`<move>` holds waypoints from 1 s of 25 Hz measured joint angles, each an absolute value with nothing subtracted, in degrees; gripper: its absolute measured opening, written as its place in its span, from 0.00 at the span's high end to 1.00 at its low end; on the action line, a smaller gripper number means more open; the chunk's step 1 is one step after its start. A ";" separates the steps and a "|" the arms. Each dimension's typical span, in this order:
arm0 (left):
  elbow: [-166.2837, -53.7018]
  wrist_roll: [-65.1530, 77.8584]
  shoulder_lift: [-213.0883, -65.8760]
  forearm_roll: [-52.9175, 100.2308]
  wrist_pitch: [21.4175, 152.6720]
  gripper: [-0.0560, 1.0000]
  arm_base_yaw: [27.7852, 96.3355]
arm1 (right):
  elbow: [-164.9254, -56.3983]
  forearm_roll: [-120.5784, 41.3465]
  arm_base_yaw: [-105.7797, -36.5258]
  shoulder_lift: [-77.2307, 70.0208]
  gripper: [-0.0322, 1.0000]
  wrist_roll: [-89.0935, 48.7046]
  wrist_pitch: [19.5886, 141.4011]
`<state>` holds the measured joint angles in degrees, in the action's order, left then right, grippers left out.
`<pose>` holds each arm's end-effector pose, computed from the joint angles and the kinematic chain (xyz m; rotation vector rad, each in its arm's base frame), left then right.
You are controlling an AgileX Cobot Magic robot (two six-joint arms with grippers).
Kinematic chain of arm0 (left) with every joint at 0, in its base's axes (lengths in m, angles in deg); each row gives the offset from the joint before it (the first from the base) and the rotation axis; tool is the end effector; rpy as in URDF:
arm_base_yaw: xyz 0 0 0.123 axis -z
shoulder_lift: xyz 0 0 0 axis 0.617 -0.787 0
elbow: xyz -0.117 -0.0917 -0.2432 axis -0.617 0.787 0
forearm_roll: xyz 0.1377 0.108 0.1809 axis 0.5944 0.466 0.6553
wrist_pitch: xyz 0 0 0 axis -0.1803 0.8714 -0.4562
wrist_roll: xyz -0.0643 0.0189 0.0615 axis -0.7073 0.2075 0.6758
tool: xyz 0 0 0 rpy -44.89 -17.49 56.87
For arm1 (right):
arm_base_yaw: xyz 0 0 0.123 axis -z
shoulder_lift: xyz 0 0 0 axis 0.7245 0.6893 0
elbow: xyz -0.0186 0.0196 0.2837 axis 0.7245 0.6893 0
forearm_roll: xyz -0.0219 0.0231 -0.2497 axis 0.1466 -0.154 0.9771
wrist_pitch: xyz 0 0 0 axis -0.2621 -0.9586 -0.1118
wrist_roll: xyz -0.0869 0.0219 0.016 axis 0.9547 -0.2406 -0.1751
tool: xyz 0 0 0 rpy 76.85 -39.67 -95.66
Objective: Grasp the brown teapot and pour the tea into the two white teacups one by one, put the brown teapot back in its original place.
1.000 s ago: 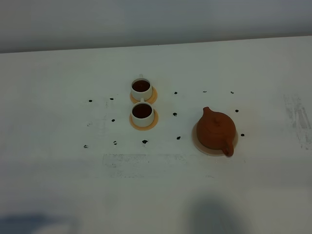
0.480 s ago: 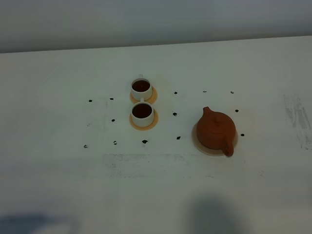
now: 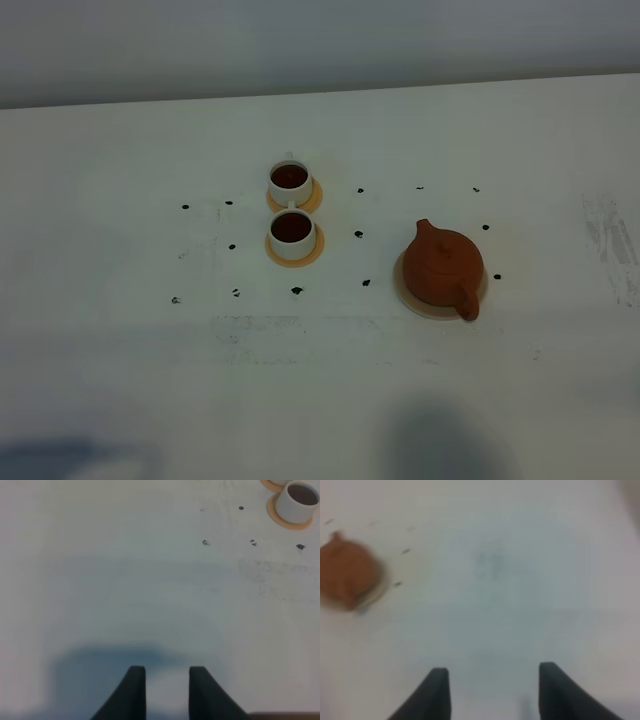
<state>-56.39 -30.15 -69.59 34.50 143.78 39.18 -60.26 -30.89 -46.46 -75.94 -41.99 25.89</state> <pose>0.0082 -0.0038 0.2643 -0.0264 2.1447 -0.0924 -0.0070 -0.0011 0.2786 -0.0189 2.0917 -0.0285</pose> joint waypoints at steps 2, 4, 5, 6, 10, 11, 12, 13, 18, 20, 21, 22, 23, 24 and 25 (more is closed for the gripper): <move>-56.39 -30.15 -69.59 34.50 143.78 0.75 39.18 | -60.26 -31.72 -42.93 -75.95 0.59 -41.04 25.89; -56.39 -30.15 -69.59 34.50 143.78 0.75 39.18 | -60.26 -32.82 -40.51 -76.00 0.59 -39.59 25.89; -56.39 -30.15 -69.59 34.50 143.78 0.75 39.18 | -60.26 -33.42 -40.01 -76.00 0.59 -39.11 25.89; -56.39 -30.15 -69.59 34.50 143.78 0.75 39.18 | -60.26 -33.86 -39.90 -76.00 0.59 -38.85 25.89; -56.39 -30.15 -69.59 34.50 143.78 0.75 39.18 | -60.26 -34.35 -39.83 -76.00 0.59 -38.60 25.89; -56.39 -30.15 -69.59 34.50 143.78 0.75 39.18 | -60.26 -34.35 -39.83 -76.00 0.59 -38.60 25.89; -56.39 -30.15 -69.59 34.50 143.78 0.75 39.18 | -60.26 -34.42 -39.83 -76.00 0.59 -38.60 25.89; -56.39 -30.15 -69.59 34.50 143.78 0.75 39.18 | -60.26 -34.46 -39.83 -76.00 0.59 -38.60 25.89; -56.39 -30.15 -69.59 34.50 143.78 0.75 39.18 | -60.26 -34.59 -39.83 -76.00 0.59 -38.55 25.89; -56.39 -30.15 -69.59 34.50 143.78 0.75 39.18 | -60.26 -34.65 -39.83 -76.00 0.59 -38.55 25.89; -56.39 -30.15 -69.59 34.50 143.78 0.75 39.18 | -60.26 -34.65 -39.83 -76.00 0.59 -38.49 25.89; -56.39 -30.15 -69.59 34.50 143.78 0.75 39.18 | -60.26 -34.65 -39.83 -76.00 0.59 -38.49 25.89; -56.39 -30.15 -69.59 34.50 143.78 0.75 39.18 | -60.26 -34.65 -39.83 -76.00 0.59 -38.49 25.89; -56.39 -30.15 -69.59 34.50 143.78 0.75 39.18 | -60.26 -34.65 -39.83 -76.00 0.59 -38.49 25.89; -56.39 -30.15 -69.59 34.50 143.78 0.75 39.18 | -60.26 -34.65 -39.83 -76.00 0.59 -38.49 25.89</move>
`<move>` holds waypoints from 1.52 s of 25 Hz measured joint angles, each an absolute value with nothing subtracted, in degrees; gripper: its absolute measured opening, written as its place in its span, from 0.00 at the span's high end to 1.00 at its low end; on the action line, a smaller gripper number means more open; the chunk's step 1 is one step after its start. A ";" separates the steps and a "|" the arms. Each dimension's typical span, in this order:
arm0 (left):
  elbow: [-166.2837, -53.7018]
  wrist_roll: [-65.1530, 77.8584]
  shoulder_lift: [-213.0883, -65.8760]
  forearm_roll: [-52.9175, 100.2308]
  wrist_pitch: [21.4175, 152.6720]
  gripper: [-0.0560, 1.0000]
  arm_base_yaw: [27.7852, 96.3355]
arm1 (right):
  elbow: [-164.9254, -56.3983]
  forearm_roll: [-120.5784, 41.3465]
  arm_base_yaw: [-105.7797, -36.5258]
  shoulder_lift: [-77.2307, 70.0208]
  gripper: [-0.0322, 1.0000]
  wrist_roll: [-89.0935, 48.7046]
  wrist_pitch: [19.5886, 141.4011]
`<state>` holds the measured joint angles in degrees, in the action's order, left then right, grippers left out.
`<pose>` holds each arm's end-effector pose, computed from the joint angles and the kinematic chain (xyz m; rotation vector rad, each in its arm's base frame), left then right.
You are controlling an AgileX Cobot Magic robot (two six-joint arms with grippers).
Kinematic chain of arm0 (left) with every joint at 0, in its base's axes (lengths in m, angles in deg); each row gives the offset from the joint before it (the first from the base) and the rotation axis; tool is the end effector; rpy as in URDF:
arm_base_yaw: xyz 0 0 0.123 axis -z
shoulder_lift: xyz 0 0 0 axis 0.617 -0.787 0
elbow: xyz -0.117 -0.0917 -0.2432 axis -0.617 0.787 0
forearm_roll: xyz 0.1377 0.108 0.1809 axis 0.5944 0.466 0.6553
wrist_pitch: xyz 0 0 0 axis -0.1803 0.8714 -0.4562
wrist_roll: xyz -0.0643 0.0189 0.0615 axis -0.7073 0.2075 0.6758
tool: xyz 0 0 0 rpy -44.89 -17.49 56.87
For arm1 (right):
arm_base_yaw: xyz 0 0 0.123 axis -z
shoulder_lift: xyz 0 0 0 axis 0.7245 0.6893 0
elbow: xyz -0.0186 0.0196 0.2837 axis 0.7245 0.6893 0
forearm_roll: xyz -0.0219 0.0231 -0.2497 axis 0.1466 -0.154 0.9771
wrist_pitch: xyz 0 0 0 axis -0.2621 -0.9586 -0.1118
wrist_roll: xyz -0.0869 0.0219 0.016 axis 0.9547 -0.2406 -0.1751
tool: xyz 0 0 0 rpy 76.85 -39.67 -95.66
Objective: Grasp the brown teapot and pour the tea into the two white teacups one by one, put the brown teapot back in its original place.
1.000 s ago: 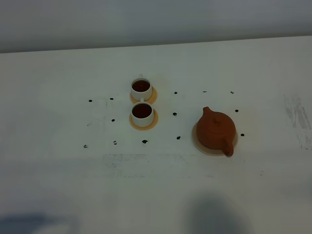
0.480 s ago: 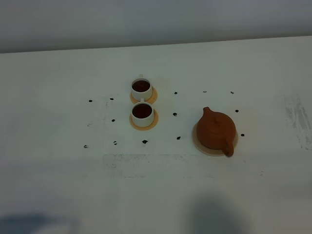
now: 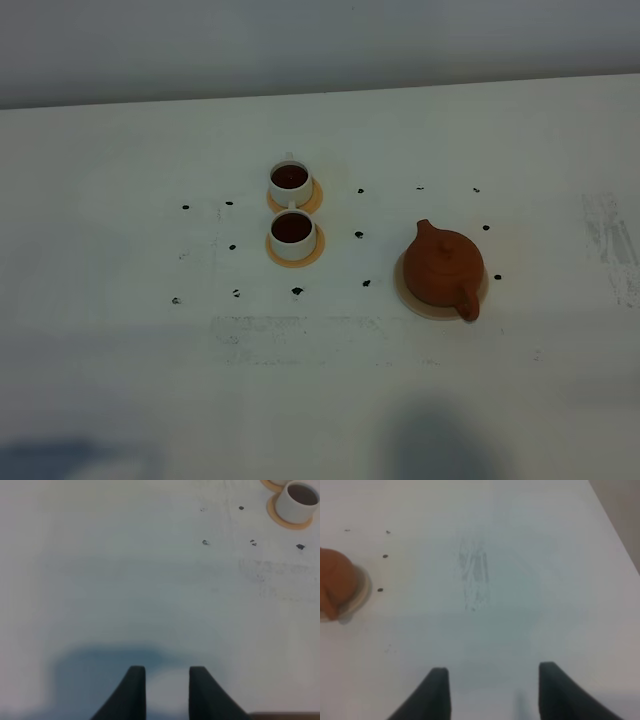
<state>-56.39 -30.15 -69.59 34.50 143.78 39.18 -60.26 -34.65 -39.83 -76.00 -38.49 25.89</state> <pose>0.0082 -0.0038 0.2643 -0.0264 2.1447 -0.0924 -0.0067 0.0051 0.2786 0.0328 2.0898 -0.0567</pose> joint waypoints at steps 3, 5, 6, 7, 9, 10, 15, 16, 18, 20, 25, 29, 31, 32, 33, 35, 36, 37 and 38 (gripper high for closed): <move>-56.39 -30.15 -69.59 34.50 143.78 0.75 39.18 | -60.26 -34.65 -39.83 -76.00 0.59 -38.49 25.89; -56.39 -30.15 -69.59 34.50 143.78 0.75 39.18 | -60.26 -34.65 -39.83 -76.00 0.59 -38.54 25.89; -56.39 -30.15 -69.59 34.50 143.78 0.75 39.18 | -60.26 -34.65 -39.83 -76.00 0.59 -38.54 25.89; -56.39 -30.15 -69.59 34.50 143.78 0.75 39.18 | -60.26 -34.65 -39.83 -76.00 0.59 -38.54 25.89; -56.39 -30.15 -69.59 34.50 143.78 0.75 39.18 | -60.26 -34.65 -39.83 -76.00 0.59 -38.48 25.89; -56.39 -30.15 -69.59 34.50 143.78 0.75 39.18 | -60.26 -34.65 -39.83 -76.00 0.59 -38.42 25.89; -56.39 -30.15 -69.59 34.50 143.78 0.75 39.18 | -60.26 -34.65 -39.83 -76.00 0.59 -38.42 25.89; -56.39 -30.15 -69.59 34.50 143.78 0.75 39.18 | -60.26 -34.65 -39.83 -76.00 0.59 -38.42 25.89; -56.39 -30.15 -69.59 34.50 143.78 0.75 39.18 | -60.26 -34.65 -39.83 -76.00 0.59 -38.42 25.89; -56.39 -30.15 -69.59 34.50 143.78 0.75 39.18 | -60.26 -34.65 -39.83 -76.00 0.59 -38.42 25.89; -56.39 -30.15 -69.51 34.50 143.78 0.75 39.18 | -60.26 -34.65 -39.83 -76.00 0.59 -38.42 25.89; -56.39 -30.15 -66.50 34.50 143.84 0.75 39.18 | -60.26 -34.65 -39.83 -76.00 0.59 -38.42 25.89; -56.39 -30.15 -66.17 34.50 144.03 0.75 39.18 | -60.26 -34.65 -39.83 -76.00 0.59 -38.42 25.89; -56.39 -30.15 -66.17 34.50 144.03 0.75 39.18 | -60.26 -34.65 -39.83 -76.00 0.59 -38.42 25.89; -56.39 -30.15 -66.11 34.50 144.03 0.75 39.18 | -60.26 -34.65 -39.83 -76.00 0.59 -38.42 25.89; -56.39 -30.15 -66.11 34.50 144.03 0.75 39.18 | -60.26 -34.71 -39.83 -76.00 0.59 -38.42 25.89; -56.39 -30.15 -66.11 34.50 144.03 0.75 39.18 | -60.26 -34.76 -39.83 -76.00 0.59 -38.42 25.89; -56.39 -30.15 -66.11 34.50 144.03 0.75 39.18 | -60.26 -34.75 -39.83 -76.00 0.59 -38.42 25.89; -56.39 -30.15 -66.11 34.50 144.03 0.75 39.18 | -60.26 -34.75 -39.83 -76.00 0.59 -38.42 25.89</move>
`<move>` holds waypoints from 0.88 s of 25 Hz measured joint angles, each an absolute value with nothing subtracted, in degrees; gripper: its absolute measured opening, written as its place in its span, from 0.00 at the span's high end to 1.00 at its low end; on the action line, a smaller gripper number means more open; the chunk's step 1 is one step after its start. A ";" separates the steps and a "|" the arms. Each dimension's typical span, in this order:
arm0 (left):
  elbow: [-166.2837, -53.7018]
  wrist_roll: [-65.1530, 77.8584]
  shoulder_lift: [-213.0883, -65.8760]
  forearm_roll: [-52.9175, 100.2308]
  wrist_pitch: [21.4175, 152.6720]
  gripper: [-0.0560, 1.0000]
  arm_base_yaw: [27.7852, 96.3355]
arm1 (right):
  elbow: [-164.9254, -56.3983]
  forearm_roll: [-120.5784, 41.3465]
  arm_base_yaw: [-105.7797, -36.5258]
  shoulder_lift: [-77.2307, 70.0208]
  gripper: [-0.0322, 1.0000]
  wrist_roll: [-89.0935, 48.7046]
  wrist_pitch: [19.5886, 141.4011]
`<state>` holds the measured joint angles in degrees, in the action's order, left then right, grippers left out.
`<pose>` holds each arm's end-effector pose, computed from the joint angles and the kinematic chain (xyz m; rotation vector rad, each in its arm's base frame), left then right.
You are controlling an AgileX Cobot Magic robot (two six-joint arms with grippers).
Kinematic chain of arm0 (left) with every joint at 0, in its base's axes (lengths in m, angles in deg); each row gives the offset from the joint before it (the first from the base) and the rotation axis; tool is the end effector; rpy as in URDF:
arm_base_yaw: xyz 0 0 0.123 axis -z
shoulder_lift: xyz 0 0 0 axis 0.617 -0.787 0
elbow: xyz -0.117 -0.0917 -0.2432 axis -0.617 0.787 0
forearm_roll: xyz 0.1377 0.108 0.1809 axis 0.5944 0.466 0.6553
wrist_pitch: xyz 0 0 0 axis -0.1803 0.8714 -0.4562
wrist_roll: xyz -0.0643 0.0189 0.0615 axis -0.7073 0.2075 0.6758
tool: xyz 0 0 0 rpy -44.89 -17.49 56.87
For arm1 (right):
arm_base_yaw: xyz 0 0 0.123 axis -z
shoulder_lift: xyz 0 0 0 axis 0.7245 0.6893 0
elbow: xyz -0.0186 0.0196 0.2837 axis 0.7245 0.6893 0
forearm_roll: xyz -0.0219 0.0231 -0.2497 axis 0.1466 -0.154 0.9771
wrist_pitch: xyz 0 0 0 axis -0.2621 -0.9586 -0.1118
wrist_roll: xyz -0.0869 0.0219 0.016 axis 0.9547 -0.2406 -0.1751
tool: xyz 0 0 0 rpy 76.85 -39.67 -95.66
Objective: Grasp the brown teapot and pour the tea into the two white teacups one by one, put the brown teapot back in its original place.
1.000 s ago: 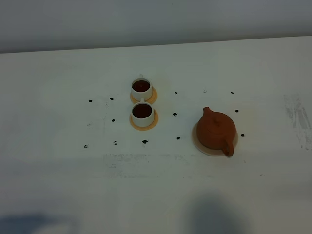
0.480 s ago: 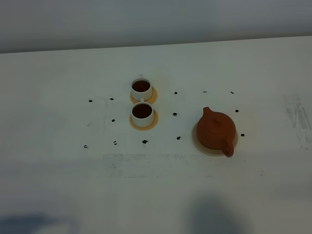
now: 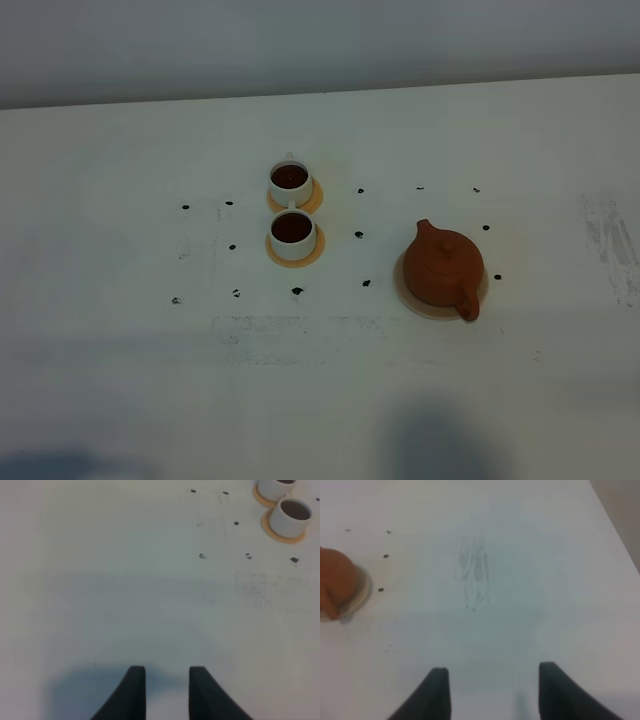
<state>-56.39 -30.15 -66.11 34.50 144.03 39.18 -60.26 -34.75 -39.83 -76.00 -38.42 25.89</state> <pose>-0.0006 -0.0036 0.2642 -0.0239 2.0884 -0.0932 -0.0067 0.0052 0.2786 0.0314 2.0898 -0.0553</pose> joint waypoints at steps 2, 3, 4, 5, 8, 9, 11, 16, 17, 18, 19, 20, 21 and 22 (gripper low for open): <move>-56.39 -30.15 -66.11 34.50 144.03 0.75 39.18 | -60.26 -34.75 -39.83 -76.00 0.59 -38.42 25.89; -56.39 -30.15 -66.11 34.50 144.03 0.75 39.18 | -60.26 -34.75 -39.83 -76.00 0.59 -38.42 25.89; -56.39 -30.15 -66.11 34.50 144.03 0.75 39.18 | -60.26 -34.75 -39.83 -76.00 0.59 -38.42 25.89; -56.39 -30.15 -66.11 34.50 144.03 0.75 39.18 | -60.26 -34.75 -39.83 -76.00 0.59 -38.42 25.89; -56.39 -30.15 -66.11 34.50 144.03 0.75 39.18 | -60.26 -34.75 -39.83 -76.00 0.59 -38.42 25.89; -56.39 -30.15 -66.11 34.50 144.03 0.75 39.18 | -60.26 -34.75 -39.83 -76.00 0.59 -38.42 25.89; -56.39 -30.15 -66.11 34.50 144.03 0.75 39.18 | -60.26 -34.75 -39.83 -76.00 0.59 -38.42 25.89; -56.39 -30.15 -66.11 34.50 144.03 0.75 39.18 | -60.26 -34.75 -39.83 -76.00 0.59 -38.42 25.89; -56.39 -30.15 -66.11 34.50 144.03 0.75 39.18 | -60.26 -34.75 -39.83 -76.00 0.59 -38.42 25.89; -56.39 -30.15 -66.11 34.50 144.03 0.75 39.18 | -60.26 -34.75 -39.83 -76.00 0.59 -38.42 25.89; -56.39 -30.15 -66.11 34.50 144.03 0.75 39.18 | -60.26 -34.75 -39.83 -76.00 0.59 -38.42 25.89; -56.39 -30.15 -66.11 34.50 144.03 0.75 39.18 | -60.26 -34.75 -39.83 -76.00 0.59 -38.42 25.89; -56.39 -30.15 -66.11 34.50 144.03 0.75 39.18 | -60.26 -34.75 -39.83 -76.00 0.59 -38.42 25.89; -56.39 -30.15 -66.11 34.50 144.03 0.75 39.18 | -60.26 -34.75 -39.83 -76.00 0.59 -38.42 25.89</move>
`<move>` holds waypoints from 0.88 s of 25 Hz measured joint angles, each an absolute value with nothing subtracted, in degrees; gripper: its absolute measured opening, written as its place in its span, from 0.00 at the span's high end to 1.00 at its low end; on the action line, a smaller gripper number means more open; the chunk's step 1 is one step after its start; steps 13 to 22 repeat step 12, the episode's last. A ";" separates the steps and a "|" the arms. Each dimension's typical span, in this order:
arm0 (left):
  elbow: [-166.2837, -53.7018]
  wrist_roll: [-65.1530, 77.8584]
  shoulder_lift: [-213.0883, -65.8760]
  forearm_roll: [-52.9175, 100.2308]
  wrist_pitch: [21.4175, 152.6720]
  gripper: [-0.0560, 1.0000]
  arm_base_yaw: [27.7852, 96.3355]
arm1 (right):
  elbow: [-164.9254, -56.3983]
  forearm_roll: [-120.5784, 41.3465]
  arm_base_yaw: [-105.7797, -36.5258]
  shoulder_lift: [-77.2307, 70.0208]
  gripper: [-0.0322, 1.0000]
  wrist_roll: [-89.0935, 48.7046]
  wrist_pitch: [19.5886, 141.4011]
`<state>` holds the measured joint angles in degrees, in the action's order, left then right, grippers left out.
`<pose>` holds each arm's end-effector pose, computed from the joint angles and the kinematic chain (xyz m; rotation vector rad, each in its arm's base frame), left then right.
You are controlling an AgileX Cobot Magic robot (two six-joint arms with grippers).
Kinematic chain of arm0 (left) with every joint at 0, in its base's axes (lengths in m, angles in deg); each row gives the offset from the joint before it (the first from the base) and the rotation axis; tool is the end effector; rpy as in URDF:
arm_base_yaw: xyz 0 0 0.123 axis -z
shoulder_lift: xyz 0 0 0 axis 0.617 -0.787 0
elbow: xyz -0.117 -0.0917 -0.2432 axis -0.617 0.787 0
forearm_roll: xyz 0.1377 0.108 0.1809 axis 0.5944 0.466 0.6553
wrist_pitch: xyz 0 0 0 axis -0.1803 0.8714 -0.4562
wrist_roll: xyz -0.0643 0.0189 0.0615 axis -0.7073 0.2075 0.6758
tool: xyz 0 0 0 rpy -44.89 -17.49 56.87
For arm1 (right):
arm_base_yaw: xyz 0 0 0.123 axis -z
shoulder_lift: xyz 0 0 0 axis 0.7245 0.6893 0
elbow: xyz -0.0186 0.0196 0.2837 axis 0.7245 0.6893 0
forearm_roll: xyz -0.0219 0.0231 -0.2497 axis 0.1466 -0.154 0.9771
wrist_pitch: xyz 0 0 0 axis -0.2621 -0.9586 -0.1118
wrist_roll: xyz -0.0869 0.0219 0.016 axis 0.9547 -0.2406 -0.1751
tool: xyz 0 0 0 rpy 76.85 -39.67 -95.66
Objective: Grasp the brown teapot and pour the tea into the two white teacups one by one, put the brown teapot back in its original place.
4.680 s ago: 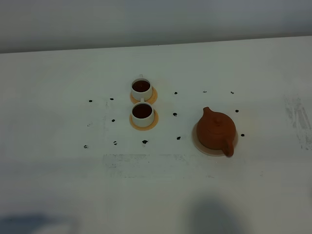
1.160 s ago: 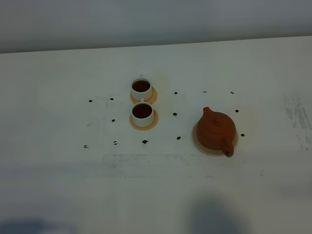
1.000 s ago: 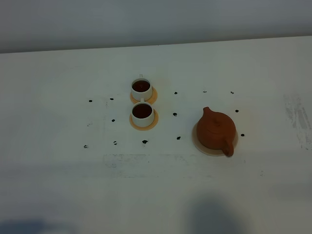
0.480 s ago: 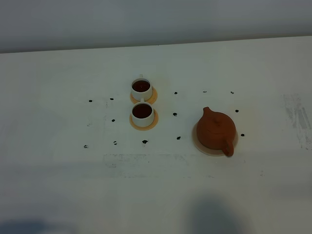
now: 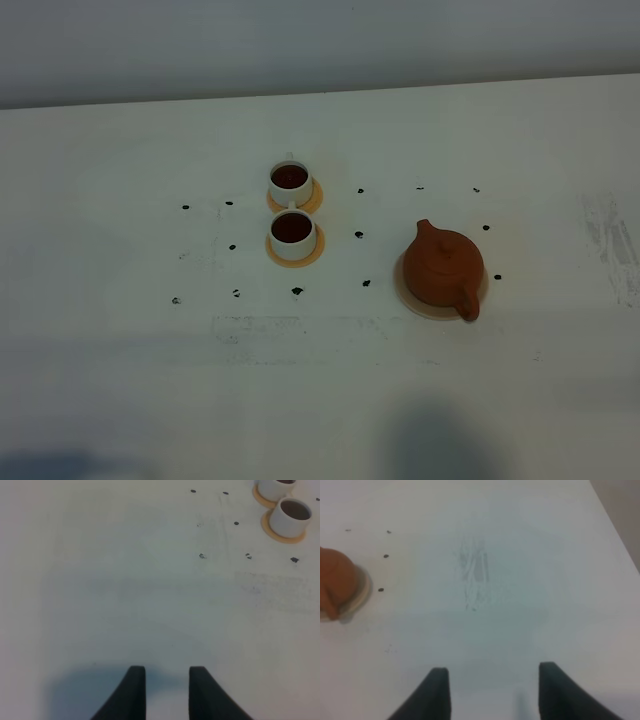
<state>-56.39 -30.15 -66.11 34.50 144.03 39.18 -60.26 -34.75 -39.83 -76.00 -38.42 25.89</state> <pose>-0.0006 -0.0036 0.2642 -0.0239 2.0884 -0.0932 -0.0067 0.0052 0.2786 0.0314 2.0898 -0.0553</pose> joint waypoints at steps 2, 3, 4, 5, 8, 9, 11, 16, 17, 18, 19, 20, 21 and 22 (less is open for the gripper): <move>-56.39 -30.15 -66.11 34.50 144.03 0.75 39.18 | -60.26 -34.75 -39.83 -76.00 0.59 -38.42 25.89; -56.39 -30.15 -66.11 34.50 144.03 0.75 39.18 | -60.26 -34.75 -39.83 -76.00 0.59 -38.42 25.89; -56.39 -30.15 -66.11 34.50 144.03 0.75 39.18 | -60.26 -34.75 -39.83 -76.00 0.59 -38.42 25.89; -56.39 -30.15 -66.11 34.50 144.03 0.75 39.18 | -60.26 -34.75 -39.83 -76.00 0.59 -38.42 25.89; -56.39 -30.15 -66.11 34.50 144.03 0.75 39.18 | -60.26 -34.75 -39.83 -76.00 0.59 -38.42 25.89; -56.39 -30.15 -66.11 34.50 144.03 0.75 39.18 | -60.26 -34.75 -39.83 -76.00 0.59 -38.42 25.89; -56.39 -30.15 -66.11 34.50 144.03 0.75 39.18 | -60.26 -34.75 -39.83 -76.00 0.59 -38.42 25.89; -56.39 -30.15 -66.11 34.50 144.03 0.75 39.18 | -60.26 -34.75 -39.83 -76.00 0.59 -38.42 25.89; -56.39 -30.15 -66.11 34.50 144.03 0.75 39.18 | -60.26 -34.75 -39.83 -76.00 0.59 -38.42 25.89; -56.39 -30.15 -66.11 34.50 144.03 0.75 39.18 | -60.26 -34.75 -39.83 -76.00 0.59 -38.42 25.89; -56.39 -30.15 -66.11 34.50 144.03 0.75 39.18 | -60.26 -34.75 -39.83 -76.00 0.59 -38.42 25.89; -56.39 -30.15 -66.11 34.50 144.03 0.75 39.18 | -60.26 -34.75 -39.83 -76.00 0.59 -38.42 25.89; -56.39 -30.15 -66.11 34.50 144.03 0.75 39.18 | -60.26 -34.75 -39.83 -76.00 0.59 -38.42 25.89; -56.39 -30.15 -66.11 34.50 144.03 0.75 39.18 | -60.26 -34.75 -39.83 -76.00 0.59 -38.42 25.89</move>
